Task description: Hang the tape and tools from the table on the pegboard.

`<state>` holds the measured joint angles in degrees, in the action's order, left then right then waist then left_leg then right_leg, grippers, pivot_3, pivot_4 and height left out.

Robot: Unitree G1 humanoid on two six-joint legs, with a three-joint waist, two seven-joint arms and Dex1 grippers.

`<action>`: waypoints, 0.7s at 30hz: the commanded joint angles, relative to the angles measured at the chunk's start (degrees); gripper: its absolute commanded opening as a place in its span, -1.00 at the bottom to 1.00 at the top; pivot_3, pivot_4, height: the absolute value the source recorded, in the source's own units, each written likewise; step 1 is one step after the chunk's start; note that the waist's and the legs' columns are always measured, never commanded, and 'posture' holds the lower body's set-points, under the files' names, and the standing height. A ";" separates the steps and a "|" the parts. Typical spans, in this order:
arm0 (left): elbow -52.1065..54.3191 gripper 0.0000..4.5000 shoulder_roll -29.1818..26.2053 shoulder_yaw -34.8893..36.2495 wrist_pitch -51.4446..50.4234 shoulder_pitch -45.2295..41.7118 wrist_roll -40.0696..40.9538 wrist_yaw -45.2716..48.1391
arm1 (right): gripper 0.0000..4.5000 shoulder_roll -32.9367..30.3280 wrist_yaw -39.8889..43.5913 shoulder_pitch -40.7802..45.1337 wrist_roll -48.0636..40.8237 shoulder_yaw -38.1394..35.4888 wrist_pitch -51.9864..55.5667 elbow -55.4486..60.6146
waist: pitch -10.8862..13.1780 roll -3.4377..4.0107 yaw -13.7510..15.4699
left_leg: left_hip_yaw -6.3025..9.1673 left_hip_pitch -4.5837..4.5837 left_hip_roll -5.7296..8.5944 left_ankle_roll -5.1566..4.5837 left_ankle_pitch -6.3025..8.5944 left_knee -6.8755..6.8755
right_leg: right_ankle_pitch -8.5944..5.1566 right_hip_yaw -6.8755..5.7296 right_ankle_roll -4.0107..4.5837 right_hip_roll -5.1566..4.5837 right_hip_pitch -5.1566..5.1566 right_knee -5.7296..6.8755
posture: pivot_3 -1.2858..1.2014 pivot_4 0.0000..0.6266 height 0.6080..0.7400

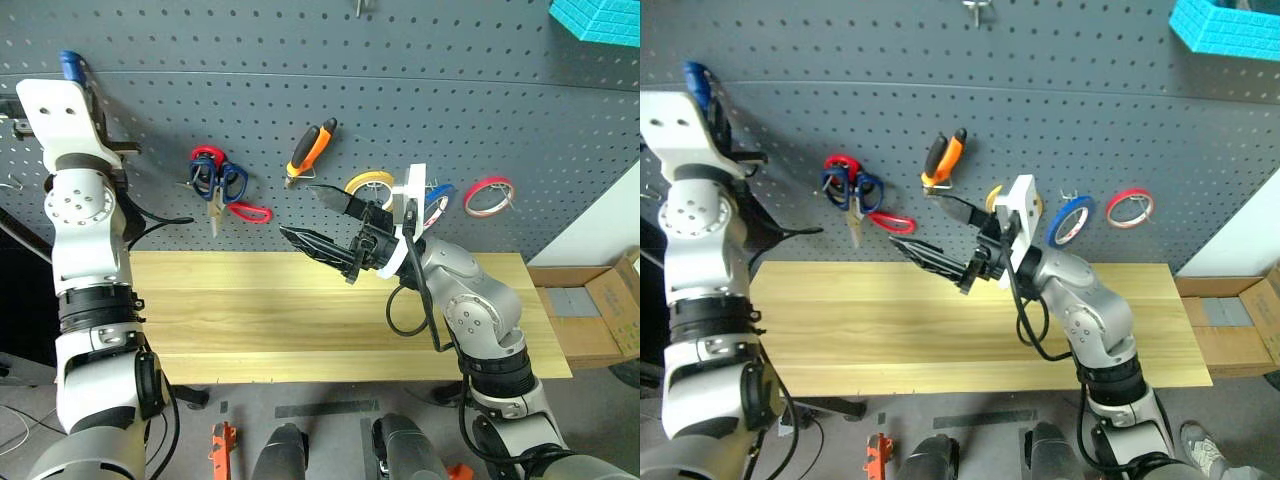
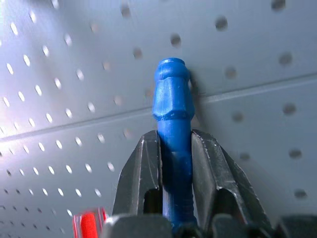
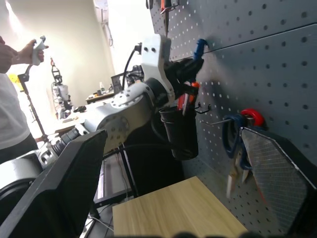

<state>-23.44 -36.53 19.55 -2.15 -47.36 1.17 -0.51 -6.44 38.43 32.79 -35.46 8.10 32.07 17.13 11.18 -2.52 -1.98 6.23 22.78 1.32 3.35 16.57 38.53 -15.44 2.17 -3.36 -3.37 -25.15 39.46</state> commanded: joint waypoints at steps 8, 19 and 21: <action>0.23 -0.78 -0.97 3.32 -0.69 -3.34 5.58 0.87 | 1.00 0.70 0.24 0.84 -0.30 0.80 -1.03 1.30 | 0.00 -0.01 0.31 | 0.00 0.02 0.02 -0.01 0.00 0.32 | 0.00 -0.02 0.00 0.03 0.03 0.29 | 0.10 -0.54 1.00; 1.43 -0.78 -3.53 4.54 -1.71 -0.80 5.30 0.06 | 1.00 0.61 0.16 0.11 -0.15 1.02 -1.19 1.75 | -0.01 -0.01 0.27 | 0.01 0.01 0.02 0.00 0.00 0.34 | 0.00 0.00 0.00 0.03 -0.01 0.41 | 0.11 -0.54 1.00; 1.74 -0.78 -3.39 4.53 -1.91 -0.12 5.44 0.06 | 1.00 0.58 0.22 -0.01 -0.21 1.12 -1.12 1.88 | -0.01 -0.01 0.31 | 0.02 0.00 0.02 0.00 0.00 0.34 | 0.00 0.00 0.00 0.03 -0.01 0.41 | 0.11 -0.54 1.00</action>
<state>-24.50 -38.92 23.23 -4.57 -47.46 6.52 -0.50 -6.00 38.49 32.64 -35.02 9.34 31.83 17.11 11.17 -2.53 -1.67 6.25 22.79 1.34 3.35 16.57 38.89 -15.44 2.17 -3.36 -3.35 -25.16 39.89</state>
